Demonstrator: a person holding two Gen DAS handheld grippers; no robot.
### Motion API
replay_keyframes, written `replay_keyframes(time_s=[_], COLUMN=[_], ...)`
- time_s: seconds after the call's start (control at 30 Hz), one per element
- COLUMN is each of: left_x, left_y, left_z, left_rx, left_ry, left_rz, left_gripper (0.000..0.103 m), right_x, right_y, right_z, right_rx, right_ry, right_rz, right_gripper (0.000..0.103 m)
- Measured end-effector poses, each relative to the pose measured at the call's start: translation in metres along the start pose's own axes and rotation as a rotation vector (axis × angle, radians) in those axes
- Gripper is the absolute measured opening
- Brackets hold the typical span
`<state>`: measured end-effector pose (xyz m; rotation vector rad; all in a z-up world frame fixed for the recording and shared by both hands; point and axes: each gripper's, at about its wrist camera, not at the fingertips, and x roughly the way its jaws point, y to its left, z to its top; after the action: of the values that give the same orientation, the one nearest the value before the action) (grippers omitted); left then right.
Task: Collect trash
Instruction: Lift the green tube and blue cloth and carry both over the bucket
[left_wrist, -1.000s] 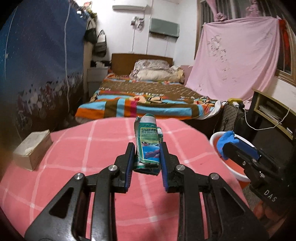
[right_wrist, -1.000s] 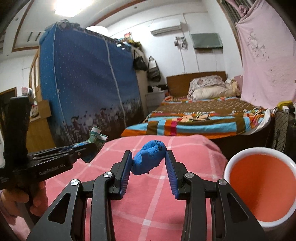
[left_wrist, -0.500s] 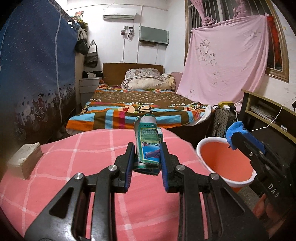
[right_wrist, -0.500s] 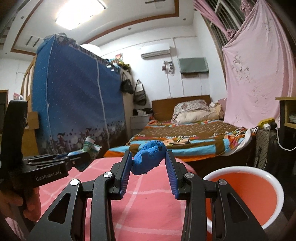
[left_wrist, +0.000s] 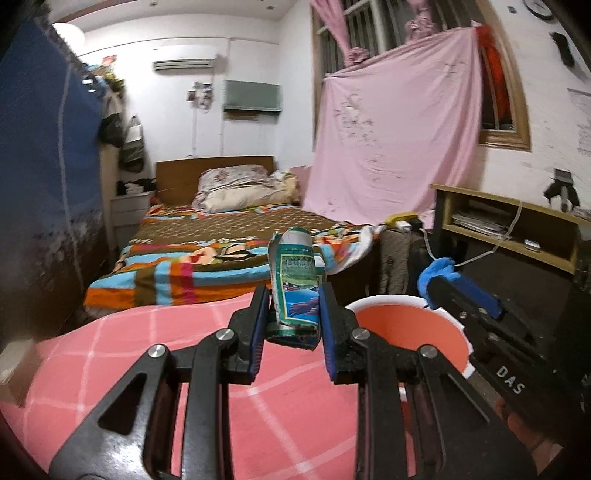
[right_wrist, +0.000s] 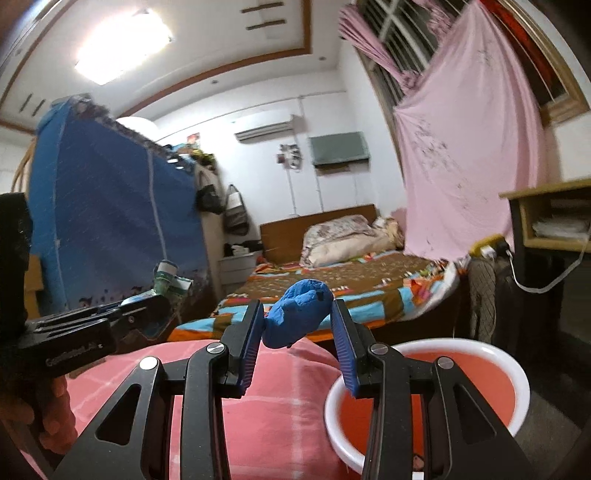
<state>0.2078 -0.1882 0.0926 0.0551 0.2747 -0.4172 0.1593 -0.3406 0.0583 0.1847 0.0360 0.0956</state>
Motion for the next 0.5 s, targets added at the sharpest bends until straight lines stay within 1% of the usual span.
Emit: replay_keyframes(time_s=[0.2, 0.3, 0.5], left_x=[0.026, 0.043, 0.073], left_y=[-0.027, -0.037, -0.055], left_z=[0.000, -0.004, -0.016], left_rx=[0.045, 0.041, 0.008], left_ry=[0.044, 0.097, 0.213], left_rz=[-0.077, -0.120, -0.184], left_gripper=[0.008, 0.008, 0.008], right_x=[0.004, 0.005, 0.014], right_y=[-0.025, -0.037, -0.063], right_z=[-0.003, -0.005, -0.014], right_rx=[0.036, 0.071, 0.146], right_ry=[0.030, 0.057, 0.148], right_rz=[-0.076, -0.107, -0.167], right_gripper=[0.036, 0.036, 0.036])
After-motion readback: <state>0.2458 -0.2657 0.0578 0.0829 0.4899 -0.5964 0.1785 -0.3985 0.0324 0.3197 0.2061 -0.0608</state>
